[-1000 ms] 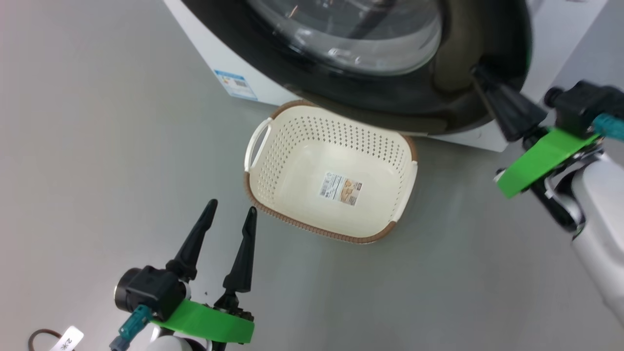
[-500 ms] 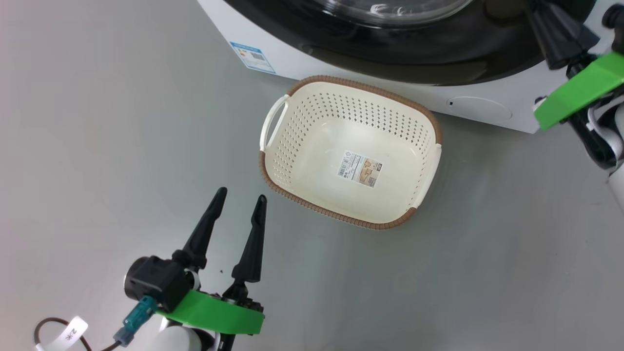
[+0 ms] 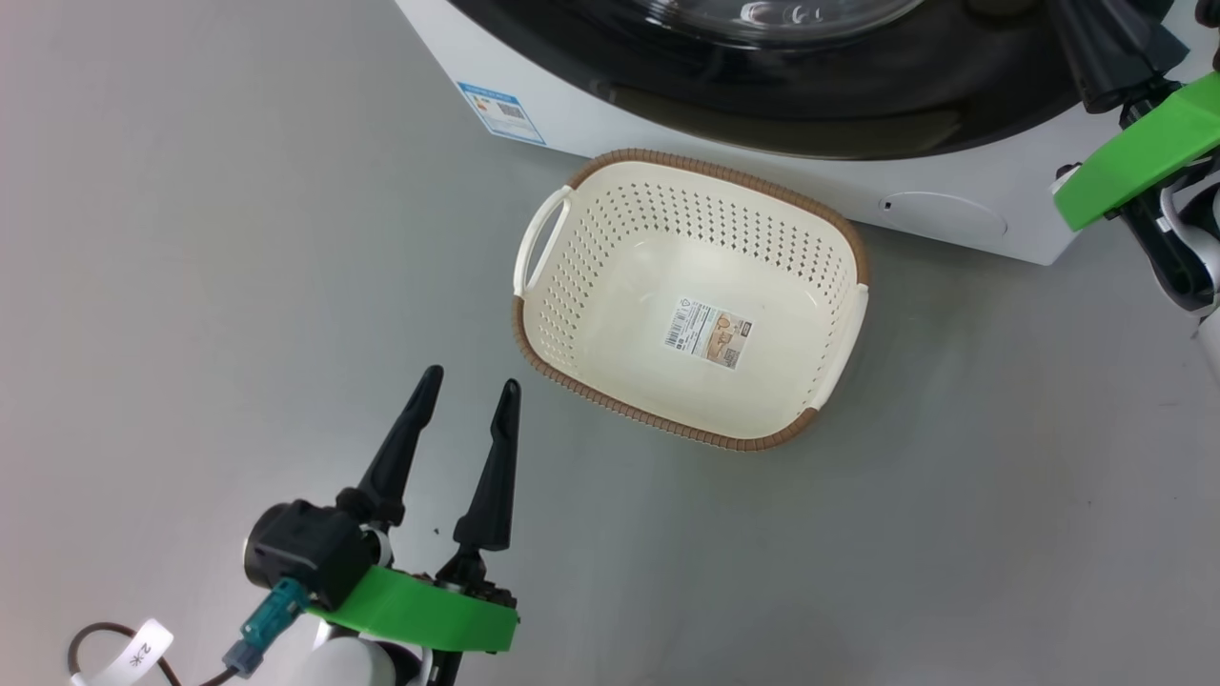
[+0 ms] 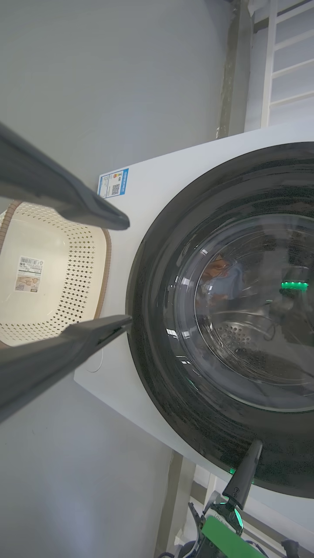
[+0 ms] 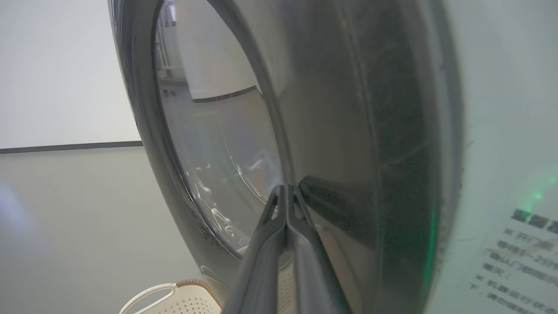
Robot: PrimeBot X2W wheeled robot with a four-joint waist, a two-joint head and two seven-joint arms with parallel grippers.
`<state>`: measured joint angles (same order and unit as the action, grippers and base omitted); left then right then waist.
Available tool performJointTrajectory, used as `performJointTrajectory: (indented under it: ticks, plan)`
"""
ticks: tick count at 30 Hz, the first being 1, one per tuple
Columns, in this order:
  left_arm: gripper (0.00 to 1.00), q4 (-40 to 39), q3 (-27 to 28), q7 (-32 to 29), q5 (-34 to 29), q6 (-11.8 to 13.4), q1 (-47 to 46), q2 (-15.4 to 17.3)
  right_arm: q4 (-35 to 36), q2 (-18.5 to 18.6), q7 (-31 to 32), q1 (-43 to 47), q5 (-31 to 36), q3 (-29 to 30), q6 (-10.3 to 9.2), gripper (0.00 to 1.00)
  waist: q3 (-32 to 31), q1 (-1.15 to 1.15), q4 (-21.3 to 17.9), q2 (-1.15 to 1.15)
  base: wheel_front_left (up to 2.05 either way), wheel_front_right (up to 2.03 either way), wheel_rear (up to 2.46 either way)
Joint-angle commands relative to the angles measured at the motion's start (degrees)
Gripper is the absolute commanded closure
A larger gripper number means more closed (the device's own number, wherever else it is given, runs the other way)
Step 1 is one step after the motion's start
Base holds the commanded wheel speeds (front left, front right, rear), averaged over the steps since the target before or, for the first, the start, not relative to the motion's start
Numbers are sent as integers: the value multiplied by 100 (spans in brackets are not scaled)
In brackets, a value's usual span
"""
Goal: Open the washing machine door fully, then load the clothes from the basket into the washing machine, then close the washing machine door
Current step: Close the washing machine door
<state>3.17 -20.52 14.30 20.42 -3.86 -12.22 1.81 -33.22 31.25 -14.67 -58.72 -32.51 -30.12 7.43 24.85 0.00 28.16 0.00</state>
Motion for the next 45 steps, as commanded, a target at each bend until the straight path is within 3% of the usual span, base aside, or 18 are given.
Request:
performJointTrajectory:
  ticks: [1,10,26,28,29,30,31,32,33,45]
  plan:
    - [0,-162,197,70,33,48,-88,108,177,21,-31,108,-53,-52,6,100,-27,0,-17,0,0,0,0]
    - [0,-105,325,70,-112,11,-46,107,700,-124,-32,978,18,17,6,100,-182,0,-323,0,0,0,0]
    - [0,262,579,70,-426,-204,-17,116,2188,-528,-32,3274,605,1309,6,100,-824,0,-1091,0,0,0,0]
    - [0,303,613,70,-442,-226,21,142,2325,-612,-32,3544,682,1453,6,88,-922,0,-1165,0,0,0,0]
    - [0,303,613,70,-442,-226,21,142,2325,-612,-32,3544,682,1453,6,88,-922,0,-1165,0,0,0,0]
    - [0,320,633,70,-449,-235,42,158,2382,-656,-32,3669,714,1509,6,78,-969,0,-1206,0,0,0,0]
    - [0,335,650,70,-452,-243,64,174,2439,-698,-32,3778,752,1571,6,63,-1010,0,-1245,0,0,0,0]
    - [0,352,660,70,-457,-250,85,190,2503,-744,-32,3879,781,1628,6,27,-1053,0,-1281,0,0,0,0]
    - [0,364,675,70,-458,-256,108,204,2560,-789,-32,3975,816,1682,6,0,-1097,0,-1317,0,0,0,0]
    - [0,510,811,70,-395,-287,472,402,2899,-1362,-32,4977,1128,2201,6,0,-1634,0,-1702,0,0,0,0]
